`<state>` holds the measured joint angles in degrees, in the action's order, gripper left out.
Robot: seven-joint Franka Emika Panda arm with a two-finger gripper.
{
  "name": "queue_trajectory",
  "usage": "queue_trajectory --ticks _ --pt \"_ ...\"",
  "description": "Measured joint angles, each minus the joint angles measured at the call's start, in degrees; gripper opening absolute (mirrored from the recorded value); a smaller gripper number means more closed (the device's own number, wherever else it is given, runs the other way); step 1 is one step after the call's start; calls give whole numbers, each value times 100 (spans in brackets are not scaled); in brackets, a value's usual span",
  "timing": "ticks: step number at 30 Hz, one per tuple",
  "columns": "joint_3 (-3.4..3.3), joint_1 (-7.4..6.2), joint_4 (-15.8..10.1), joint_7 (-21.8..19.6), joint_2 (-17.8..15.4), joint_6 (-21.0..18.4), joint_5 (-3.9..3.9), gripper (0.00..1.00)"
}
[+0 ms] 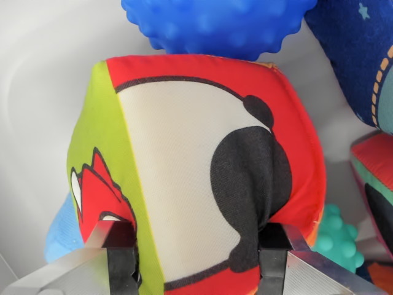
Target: Pick an object from the bin
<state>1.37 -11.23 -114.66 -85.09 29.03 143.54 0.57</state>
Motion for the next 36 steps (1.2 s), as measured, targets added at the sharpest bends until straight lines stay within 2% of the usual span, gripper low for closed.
queue_trajectory --ticks 17,36 --pt "0 0 2 0 -65 -49 0 0" --pt "1 0 6 1 -609 -597 -2 0"
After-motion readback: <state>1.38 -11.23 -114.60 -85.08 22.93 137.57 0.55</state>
